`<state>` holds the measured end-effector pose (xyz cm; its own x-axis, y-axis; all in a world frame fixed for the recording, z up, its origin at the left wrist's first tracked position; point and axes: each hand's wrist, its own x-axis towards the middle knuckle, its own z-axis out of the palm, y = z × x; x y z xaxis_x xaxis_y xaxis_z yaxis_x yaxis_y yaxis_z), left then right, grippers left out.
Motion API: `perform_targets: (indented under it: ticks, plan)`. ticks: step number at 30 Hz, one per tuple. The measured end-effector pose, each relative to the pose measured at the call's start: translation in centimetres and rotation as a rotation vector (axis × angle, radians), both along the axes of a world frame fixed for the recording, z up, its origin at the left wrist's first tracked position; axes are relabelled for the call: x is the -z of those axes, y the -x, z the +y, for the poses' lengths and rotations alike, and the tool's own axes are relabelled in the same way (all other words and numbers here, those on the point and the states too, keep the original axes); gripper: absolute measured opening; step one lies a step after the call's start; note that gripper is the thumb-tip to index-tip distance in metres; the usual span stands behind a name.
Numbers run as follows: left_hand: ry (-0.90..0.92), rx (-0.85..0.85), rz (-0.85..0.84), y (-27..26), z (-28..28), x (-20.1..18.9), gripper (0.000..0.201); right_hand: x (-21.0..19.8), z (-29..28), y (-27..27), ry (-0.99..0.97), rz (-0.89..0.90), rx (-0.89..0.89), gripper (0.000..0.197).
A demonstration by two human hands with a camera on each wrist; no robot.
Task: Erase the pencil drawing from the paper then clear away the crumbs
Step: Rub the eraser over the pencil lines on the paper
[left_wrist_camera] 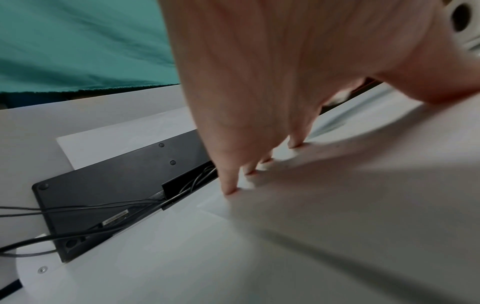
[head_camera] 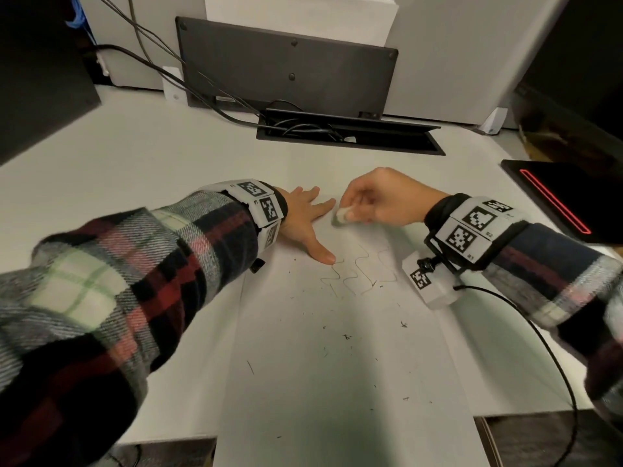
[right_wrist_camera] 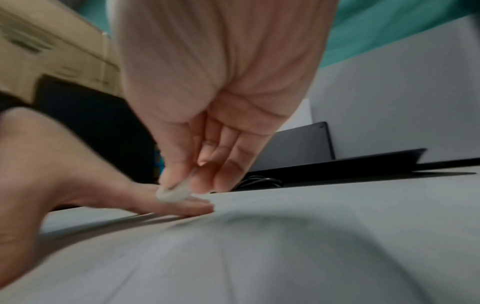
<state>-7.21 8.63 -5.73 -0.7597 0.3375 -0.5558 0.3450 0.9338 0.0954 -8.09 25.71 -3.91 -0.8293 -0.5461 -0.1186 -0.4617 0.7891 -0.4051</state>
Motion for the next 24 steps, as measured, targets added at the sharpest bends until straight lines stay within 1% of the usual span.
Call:
perform_targets:
  ticks: [2,5,9,12,14,18,20,22,23,24]
  plan:
    - [-0.009,-0.001,0.035,-0.4,-0.2,-0.1,0.108,0.1,0.6,0.6,-0.035,0.069,0.039,0.019]
    - [-0.018,0.016,0.059,-1.0,-0.2,-0.2,0.105,0.6,0.9,0.5,-0.097,0.065,0.015,0.017]
    - [0.009,0.025,0.008,-1.4,-0.8,-0.5,0.109,0.7,0.2,0.0,-0.071,0.043,0.000,0.018]
    - [0.031,0.024,-0.022,-1.6,-0.8,-0.5,0.110,0.8,-0.4,-0.1,-0.088,0.030,-0.011,0.019]
    - [0.044,0.022,-0.027,-1.6,-0.6,-0.4,0.110,0.7,-0.6,-0.3,-0.092,-0.018,-0.007,0.018]
    - [0.044,0.013,-0.029,-1.7,-0.4,-0.3,0.108,0.7,-0.5,-1.3,-0.041,-0.219,-0.044,0.014]
    - [0.039,0.011,-0.031,-1.7,-0.4,-0.4,0.109,0.7,-0.5,-1.1,-0.037,-0.186,-0.035,0.014]
    - [0.032,0.002,-0.037,-1.7,-0.4,-0.4,0.110,0.6,-0.4,-0.7,-0.079,-0.079,-0.003,0.017]
    - [0.029,-0.001,-0.039,-1.7,-0.4,-0.4,0.111,0.4,-0.4,-0.7,-0.094,-0.055,0.003,0.017]
    - [0.027,-0.005,-0.042,-1.7,-0.3,-0.4,0.111,0.4,-0.4,-0.8,-0.094,-0.069,-0.002,0.016]
